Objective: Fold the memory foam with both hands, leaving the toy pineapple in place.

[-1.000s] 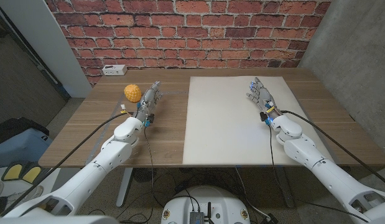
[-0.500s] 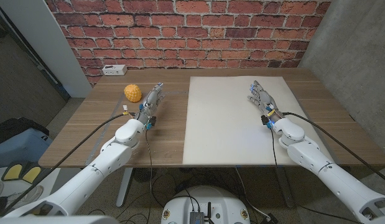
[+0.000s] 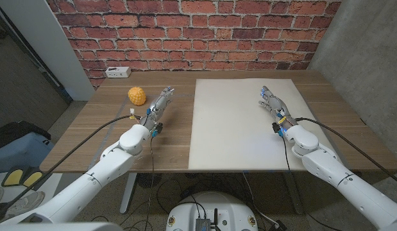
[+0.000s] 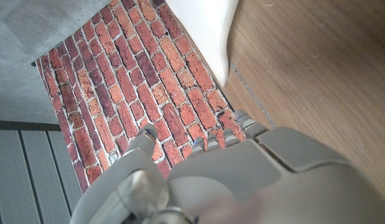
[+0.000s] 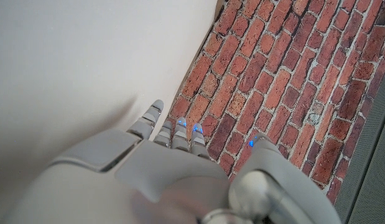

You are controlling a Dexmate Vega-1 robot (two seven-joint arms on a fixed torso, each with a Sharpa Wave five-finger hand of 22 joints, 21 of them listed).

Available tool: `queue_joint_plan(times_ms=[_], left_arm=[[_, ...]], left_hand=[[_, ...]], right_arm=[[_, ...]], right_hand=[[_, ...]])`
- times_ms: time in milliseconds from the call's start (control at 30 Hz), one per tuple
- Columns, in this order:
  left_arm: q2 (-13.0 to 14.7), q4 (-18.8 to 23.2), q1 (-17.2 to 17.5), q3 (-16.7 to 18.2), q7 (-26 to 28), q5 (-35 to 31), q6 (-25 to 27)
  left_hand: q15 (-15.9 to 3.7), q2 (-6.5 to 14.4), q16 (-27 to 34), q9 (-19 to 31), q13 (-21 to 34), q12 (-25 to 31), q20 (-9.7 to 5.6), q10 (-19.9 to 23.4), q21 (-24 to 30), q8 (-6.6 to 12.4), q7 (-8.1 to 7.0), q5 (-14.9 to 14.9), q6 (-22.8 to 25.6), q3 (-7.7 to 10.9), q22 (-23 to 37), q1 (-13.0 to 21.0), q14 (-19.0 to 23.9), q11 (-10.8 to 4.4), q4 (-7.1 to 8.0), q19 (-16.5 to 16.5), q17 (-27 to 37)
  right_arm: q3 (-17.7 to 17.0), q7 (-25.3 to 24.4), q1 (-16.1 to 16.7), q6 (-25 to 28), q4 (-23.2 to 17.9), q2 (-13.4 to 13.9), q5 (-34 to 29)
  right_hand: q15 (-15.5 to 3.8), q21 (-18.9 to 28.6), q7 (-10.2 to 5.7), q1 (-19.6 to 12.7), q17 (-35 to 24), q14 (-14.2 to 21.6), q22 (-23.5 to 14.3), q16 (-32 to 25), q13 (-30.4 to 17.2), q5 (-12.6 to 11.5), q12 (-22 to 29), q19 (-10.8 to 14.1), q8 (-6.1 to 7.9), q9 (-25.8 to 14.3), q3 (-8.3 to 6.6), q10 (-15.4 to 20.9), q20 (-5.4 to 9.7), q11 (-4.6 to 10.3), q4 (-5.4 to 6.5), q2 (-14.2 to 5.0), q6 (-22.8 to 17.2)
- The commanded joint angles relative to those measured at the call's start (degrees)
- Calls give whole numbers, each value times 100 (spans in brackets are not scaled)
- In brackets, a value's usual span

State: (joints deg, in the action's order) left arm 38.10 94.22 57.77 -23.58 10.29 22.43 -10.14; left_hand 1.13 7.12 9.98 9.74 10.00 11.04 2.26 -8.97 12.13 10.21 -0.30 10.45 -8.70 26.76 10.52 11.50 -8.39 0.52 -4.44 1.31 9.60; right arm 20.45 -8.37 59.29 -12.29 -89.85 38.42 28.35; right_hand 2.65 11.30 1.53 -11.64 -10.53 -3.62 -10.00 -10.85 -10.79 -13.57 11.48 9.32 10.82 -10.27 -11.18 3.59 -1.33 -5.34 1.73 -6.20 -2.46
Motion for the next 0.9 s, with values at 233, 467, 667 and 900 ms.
queue_joint_plan(times_ms=[233, 467, 667, 900], left_arm=[[445, 699, 180, -126, 337, -976, 496], [549, 884, 248, -144, 404, -1244, 621], [665, 1087, 302, -185, 502, -1608, 761], [786, 1298, 348, -253, 551, -2023, 913]], left_hand=[[28, -16, 22, 22, 27, 21, 39, -2, 1, 28, -17, 3, 40, 22, 20, 76, -37, 31, -53, 12, 18], [39, -16, 27, 23, 28, 29, 40, 26, -1, 45, -82, 3, 102, 22, 20, 91, -21, 46, -67, 11, 18], [39, -17, 27, 24, 28, 28, 42, 30, -5, 38, -97, 0, 116, 21, 20, 110, -12, -9, -85, 5, 17], [32, -25, 24, 26, 30, 21, 45, 17, -9, 33, -94, -3, 130, 17, 20, 136, -7, -32, -113, -3, 17]], right_arm=[[-160, -653, 542, 473, -802, 427, -539], [-207, -845, 697, 719, -1070, 557, -716], [-276, -1044, 868, 1004, -1363, 696, -868], [-343, -1284, 1071, 1338, -1710, 853, -1105]], right_hand=[[16, 15, 11, -133, -5, 39, -8, -30, -20, 24, 37, 45, 27, -15, -60, 28, -46, -58, -49, -48, -93], [14, 16, 4, -187, -3, 50, -7, -29, -20, 32, 40, 50, 31, -15, -94, 49, -58, -53, -82, -77, -113], [13, 15, 1, -223, -1, 63, -7, -31, -21, 39, 44, 51, 32, -15, -116, 69, -63, -47, -106, -92, -125], [11, 15, 6, -265, 1, 74, -7, -31, -21, 49, 44, 53, 36, -15, -142, 80, -60, -47, -133, -110, -143]])
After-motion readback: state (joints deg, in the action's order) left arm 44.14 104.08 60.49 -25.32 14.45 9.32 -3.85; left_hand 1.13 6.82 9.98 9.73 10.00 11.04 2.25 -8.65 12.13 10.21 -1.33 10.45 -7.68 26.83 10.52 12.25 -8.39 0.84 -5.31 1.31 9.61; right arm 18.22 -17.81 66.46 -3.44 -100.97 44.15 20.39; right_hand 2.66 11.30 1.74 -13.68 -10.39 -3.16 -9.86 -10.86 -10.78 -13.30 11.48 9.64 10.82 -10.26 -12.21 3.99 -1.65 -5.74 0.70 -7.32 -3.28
